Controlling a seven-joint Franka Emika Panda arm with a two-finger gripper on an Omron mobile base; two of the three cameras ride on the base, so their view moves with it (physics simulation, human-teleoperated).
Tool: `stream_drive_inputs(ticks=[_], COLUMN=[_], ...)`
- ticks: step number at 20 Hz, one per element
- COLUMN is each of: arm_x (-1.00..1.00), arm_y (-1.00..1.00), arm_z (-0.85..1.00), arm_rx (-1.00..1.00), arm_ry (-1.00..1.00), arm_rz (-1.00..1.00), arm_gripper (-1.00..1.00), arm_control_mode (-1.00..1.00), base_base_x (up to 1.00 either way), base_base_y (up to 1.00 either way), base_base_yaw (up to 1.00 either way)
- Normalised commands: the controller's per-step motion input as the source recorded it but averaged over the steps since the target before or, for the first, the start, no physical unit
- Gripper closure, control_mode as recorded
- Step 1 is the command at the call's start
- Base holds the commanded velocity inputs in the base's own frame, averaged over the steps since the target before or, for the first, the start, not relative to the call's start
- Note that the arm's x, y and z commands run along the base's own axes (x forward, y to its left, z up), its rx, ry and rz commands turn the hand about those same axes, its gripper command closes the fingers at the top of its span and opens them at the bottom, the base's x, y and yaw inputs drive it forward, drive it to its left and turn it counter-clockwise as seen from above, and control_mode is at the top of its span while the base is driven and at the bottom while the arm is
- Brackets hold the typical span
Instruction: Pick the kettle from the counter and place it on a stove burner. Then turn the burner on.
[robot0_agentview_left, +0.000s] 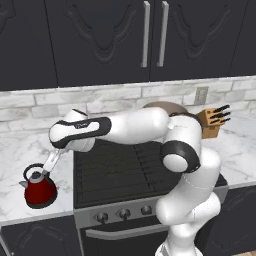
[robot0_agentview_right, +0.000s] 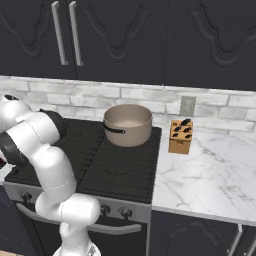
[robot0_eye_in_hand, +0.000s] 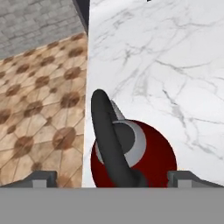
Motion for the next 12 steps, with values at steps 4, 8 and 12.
stream_drive_inputs(ticks=[4, 8, 12], arm_x=[0.3, 0.27, 0.25], arm_y=[0.23, 0.29, 0.27], arm_z=[-0.18, -0.14, -0.11], arm_rx=[0.0, 0.0, 0.0], arm_ry=[0.05, 0.04, 0.03], arm_rz=[0.0, 0.0, 0.01], arm_gripper=[-1.0, -1.0, -1.0], arm_control_mode=[-1.0, -1.0, -1.0], base_base_x=[0.0, 0.0, 0.0], base_base_y=[0.0, 0.0, 0.0], base_base_yaw=[0.0, 0.0, 0.0])
